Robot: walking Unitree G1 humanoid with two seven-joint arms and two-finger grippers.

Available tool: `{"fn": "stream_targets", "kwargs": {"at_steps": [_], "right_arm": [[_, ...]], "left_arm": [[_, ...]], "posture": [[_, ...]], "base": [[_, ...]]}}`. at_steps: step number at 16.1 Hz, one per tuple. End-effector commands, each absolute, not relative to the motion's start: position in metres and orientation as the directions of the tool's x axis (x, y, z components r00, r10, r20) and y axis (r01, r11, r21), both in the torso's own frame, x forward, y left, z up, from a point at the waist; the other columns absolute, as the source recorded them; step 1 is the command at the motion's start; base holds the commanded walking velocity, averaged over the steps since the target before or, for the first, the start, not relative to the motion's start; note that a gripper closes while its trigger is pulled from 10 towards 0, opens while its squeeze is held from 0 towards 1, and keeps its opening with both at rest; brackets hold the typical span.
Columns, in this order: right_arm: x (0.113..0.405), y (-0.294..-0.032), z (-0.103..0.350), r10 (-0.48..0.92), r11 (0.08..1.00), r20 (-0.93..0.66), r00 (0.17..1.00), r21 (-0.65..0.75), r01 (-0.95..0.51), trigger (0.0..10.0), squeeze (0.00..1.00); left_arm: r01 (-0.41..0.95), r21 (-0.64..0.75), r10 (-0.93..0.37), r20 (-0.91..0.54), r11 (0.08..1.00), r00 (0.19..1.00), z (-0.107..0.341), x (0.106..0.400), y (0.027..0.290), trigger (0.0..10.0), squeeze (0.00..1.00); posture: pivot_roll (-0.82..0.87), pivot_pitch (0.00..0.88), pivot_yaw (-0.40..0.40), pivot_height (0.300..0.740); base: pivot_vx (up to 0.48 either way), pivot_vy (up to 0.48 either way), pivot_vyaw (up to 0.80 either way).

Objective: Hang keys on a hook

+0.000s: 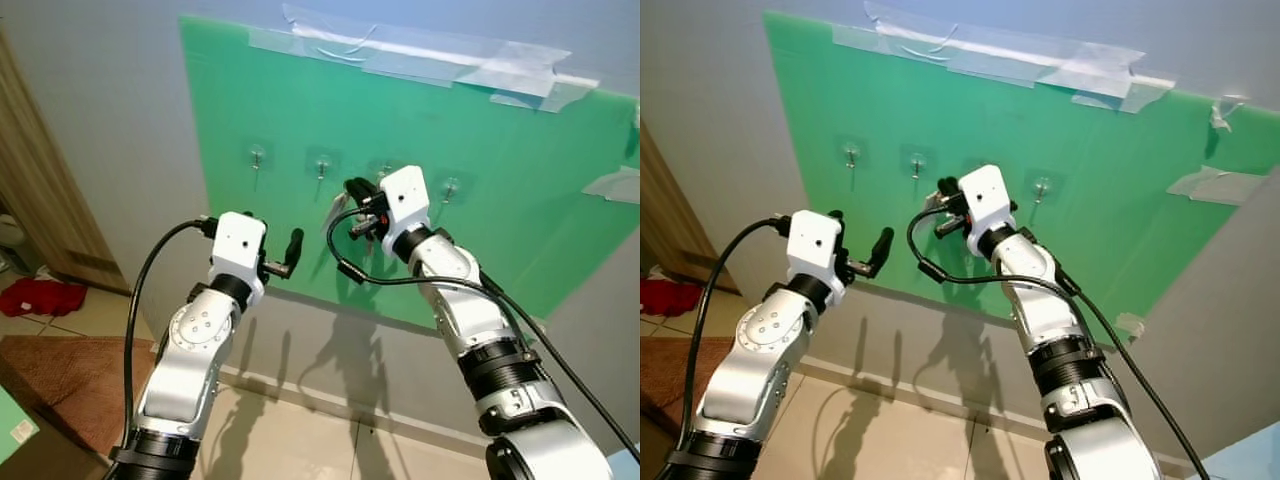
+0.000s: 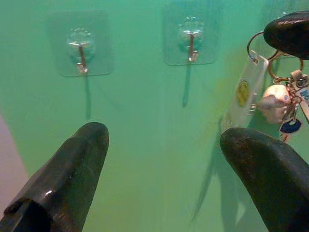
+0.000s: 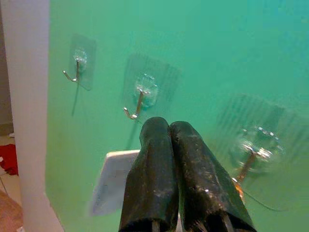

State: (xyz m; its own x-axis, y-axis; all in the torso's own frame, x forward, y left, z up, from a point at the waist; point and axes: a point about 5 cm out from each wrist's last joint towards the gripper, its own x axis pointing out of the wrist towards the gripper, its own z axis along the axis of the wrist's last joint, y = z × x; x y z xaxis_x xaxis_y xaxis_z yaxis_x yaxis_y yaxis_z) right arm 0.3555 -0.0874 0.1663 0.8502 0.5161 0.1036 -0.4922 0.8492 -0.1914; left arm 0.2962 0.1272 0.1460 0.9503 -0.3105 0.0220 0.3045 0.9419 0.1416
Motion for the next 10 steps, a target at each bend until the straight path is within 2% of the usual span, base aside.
{"fn": "stream_targets", "kwargs": {"at_steps": [1, 10], "right_arm": [[0.3576, -0.0912, 0.1728, 0.506, 0.855, 0.111, 0.855, -0.196, -0.481, 0.0, 0.0], [0.3623, -0.0849, 0.1806, 0.553, 0.825, 0.108, 0.826, -0.209, -0.524, 0.0, 0.0]], "left_arm": [[0.312, 0.146, -0.32, 0.034, 0.939, 0.947, 0.1494, 0.2955, 0.1251, 10.0, 0.0], [0.306, 0.144, -0.315, 0.038, 0.941, 0.948, 0.1495, 0.2954, 0.1246, 10.0, 0.0]], "posture": [[0.03, 0.0, -0.041, 0.74], [0.03, 0.0, -0.05, 0.74]], "base": [[0.0, 0.0, 0.0], [0.0, 0.0, 0.0]]}}
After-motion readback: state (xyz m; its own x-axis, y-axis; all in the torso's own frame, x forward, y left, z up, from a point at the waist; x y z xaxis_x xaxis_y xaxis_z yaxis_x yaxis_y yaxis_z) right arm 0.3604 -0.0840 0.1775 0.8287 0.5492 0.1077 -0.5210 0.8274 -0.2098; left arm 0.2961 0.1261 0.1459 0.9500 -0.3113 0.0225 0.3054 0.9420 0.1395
